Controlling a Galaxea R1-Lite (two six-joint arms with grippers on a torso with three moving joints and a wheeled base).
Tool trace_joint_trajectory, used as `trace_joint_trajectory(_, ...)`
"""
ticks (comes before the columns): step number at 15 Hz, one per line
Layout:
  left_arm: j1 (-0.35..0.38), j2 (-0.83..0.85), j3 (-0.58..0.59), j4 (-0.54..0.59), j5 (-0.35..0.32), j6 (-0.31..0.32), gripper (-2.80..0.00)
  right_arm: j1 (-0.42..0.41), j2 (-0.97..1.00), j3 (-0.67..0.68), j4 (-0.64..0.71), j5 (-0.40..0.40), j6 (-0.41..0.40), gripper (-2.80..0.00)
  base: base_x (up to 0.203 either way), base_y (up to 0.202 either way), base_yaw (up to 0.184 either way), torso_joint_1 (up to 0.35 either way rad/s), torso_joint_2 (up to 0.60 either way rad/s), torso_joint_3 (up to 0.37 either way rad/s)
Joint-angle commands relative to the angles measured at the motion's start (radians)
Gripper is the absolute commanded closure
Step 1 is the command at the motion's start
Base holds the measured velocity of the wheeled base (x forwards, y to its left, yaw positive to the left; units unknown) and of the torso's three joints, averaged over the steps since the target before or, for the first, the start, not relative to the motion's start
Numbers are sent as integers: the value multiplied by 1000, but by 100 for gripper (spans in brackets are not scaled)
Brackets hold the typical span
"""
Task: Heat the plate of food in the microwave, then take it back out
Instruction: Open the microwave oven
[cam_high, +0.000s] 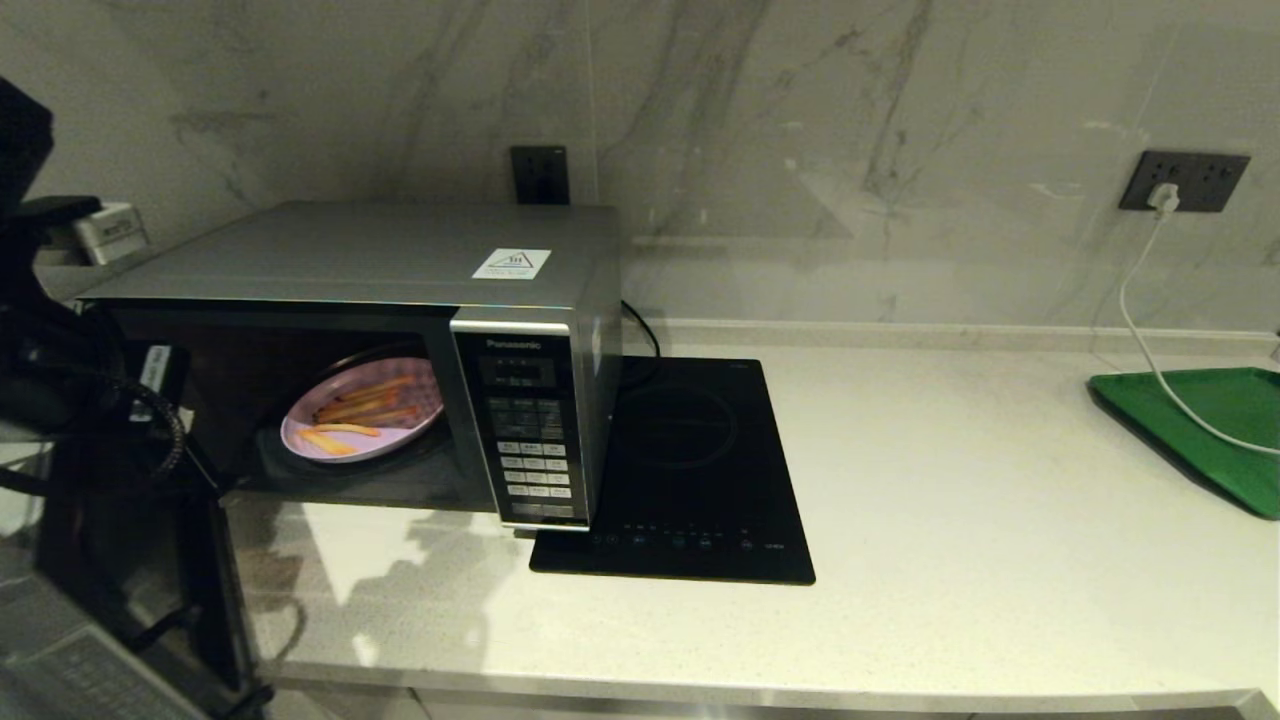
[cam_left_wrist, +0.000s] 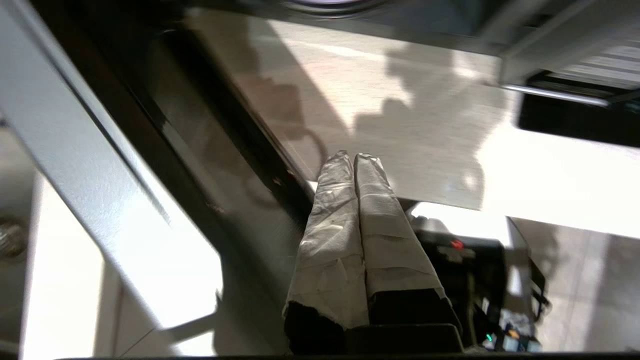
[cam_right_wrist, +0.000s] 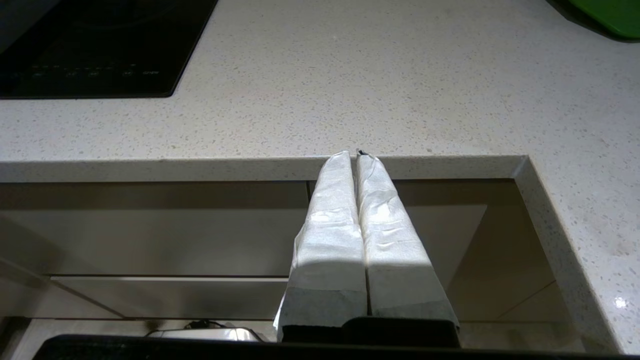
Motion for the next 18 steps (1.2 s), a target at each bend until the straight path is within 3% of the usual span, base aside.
trace_joint_trajectory(1,19,-81,8,5,30,3,0,0,0,0,1,0,1,0,0,0,0,0,0,0)
trace_joint_trajectory(6,34,-101,48,2,19,-40,0,0,1,1,1,0,1,0,0,0,0,0,0,0)
trace_joint_trajectory(7,40,-77,47,-4,17,-99,0,0,0,0,1,0,1,0,0,0,0,0,0,0)
trace_joint_trajectory(11,54,-22,67,-97,-1,-513,0,0,0,1,1,0,1,0,0,0,0,0,0,0)
trace_joint_trajectory(12,80,-20,101,-106,-22,-589,0,0,1,0,1,0,1,0,0,0,0,0,0,0)
trace_joint_trajectory(15,203,-36,245,-163,-108,-643,0,0,1,1,1,0,1,0,0,0,0,0,0,0)
trace_joint_trajectory(18,367,-39,323,-268,-129,-642,0,0,0,0,1,0,1,0,0,0,0,0,0,0)
